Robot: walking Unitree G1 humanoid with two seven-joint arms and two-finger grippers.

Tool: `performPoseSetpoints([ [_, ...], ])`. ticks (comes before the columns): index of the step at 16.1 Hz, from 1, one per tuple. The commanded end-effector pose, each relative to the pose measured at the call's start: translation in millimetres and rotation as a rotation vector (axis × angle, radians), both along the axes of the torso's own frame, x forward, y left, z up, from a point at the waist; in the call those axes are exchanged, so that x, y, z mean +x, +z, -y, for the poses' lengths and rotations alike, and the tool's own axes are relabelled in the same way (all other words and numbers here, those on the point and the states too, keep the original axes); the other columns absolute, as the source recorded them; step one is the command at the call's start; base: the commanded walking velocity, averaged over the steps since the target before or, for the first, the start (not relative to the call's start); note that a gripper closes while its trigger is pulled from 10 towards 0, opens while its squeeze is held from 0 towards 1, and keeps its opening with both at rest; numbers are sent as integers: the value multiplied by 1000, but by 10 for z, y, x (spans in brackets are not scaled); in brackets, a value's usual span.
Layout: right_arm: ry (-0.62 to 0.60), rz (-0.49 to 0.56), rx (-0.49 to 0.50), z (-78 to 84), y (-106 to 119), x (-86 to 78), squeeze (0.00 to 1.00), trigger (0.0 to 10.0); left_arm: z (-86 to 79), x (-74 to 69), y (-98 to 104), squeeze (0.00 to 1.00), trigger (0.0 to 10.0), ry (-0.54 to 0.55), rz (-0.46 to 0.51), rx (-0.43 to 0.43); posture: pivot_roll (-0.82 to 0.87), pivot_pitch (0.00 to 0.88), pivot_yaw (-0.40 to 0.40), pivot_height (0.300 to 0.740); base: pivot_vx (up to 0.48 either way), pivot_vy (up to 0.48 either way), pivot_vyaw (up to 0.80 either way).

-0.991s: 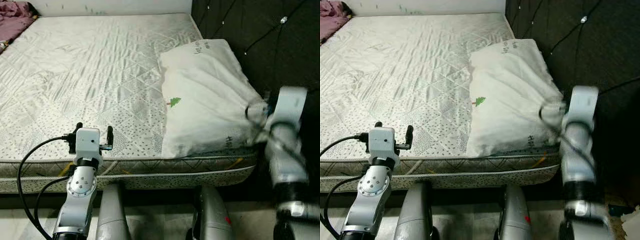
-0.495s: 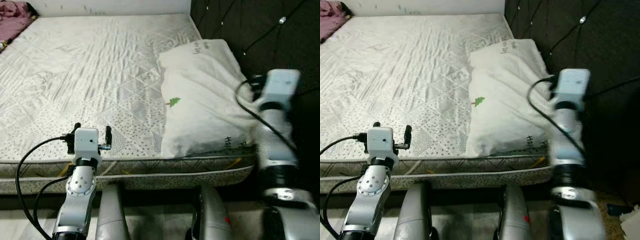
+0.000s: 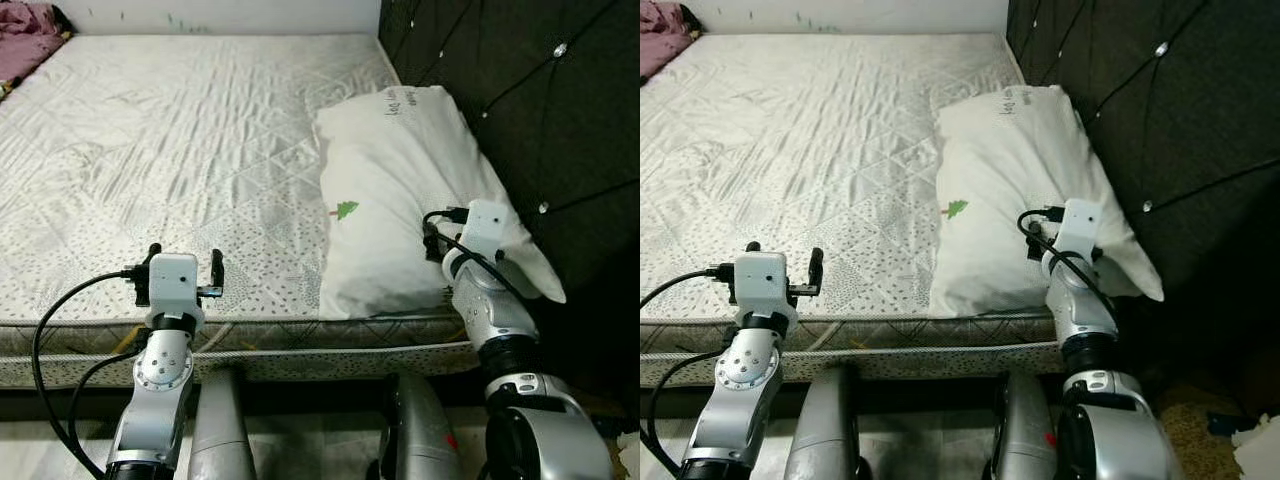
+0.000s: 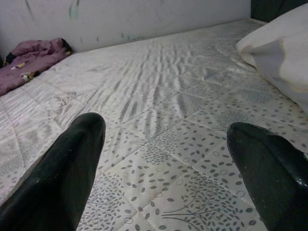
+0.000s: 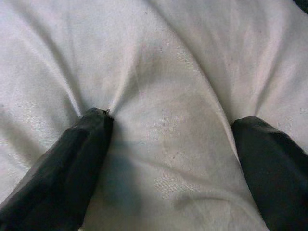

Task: Clean up the room

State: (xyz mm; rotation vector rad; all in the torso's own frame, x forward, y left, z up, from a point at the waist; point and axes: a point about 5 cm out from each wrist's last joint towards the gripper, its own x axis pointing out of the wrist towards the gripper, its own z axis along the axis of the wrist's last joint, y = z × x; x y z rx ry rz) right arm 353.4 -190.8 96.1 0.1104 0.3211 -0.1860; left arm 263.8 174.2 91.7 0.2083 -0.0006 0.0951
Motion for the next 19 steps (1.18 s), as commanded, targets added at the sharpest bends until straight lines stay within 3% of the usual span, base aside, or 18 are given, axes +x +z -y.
performPoseSetpoints([
  [1, 7, -20, 33, -37, -97, -50, 1000, 10000, 23, 35, 48, 0, 10000, -7, 27, 10, 107, 0, -5, 538, 0, 0, 0],
  [3, 65, 154, 21, -149, 158, -8, 1000, 10000, 27, 115, 84, 0, 10000, -9, 47, -9, 96, 0, 7, 538, 0, 0, 0],
  [5, 204, 321, -9, -385, 374, -74, 1000, 10000, 21, 191, 141, 0, 10000, -8, 71, -14, 89, 0, 13, 538, 0, 0, 0],
  [7, 309, 400, -13, -572, 428, -208, 1000, 10000, 34, 220, 195, 0, 10000, -7, 103, -27, 85, 0, 17, 538, 0, 0, 0],
  [9, 298, 378, -1, -623, 342, -338, 1000, 10000, 53, 224, 243, 0, 10000, 3, 146, -44, 88, 0, 13, 538, 0, 0, 0],
  [10, 305, 379, 14, -636, 317, -396, 0, 10000, 54, 222, 245, 0, 10000, 8, 154, -43, 88, 0, 13, 538, 0, 0, 0],
  [12, 317, 404, 11, -670, 337, -435, 0, 10000, 32, 216, 226, 0, 10000, 26, 151, -57, 86, 0, 16, 538, 0, 0, 0],
  [15, 280, 463, -12, -661, 502, -332, 0, 10000, 61, 272, 238, 0, 10000, -2, 156, -62, 85, 0, 20, 542, 0, 0, 0],
  [19, 254, 464, -9, -650, 541, -290, 0, 10000, 104, 266, 184, 0, 10000, -13, 140, -72, 72, 0, 23, 572, 0, 0, 0],
])
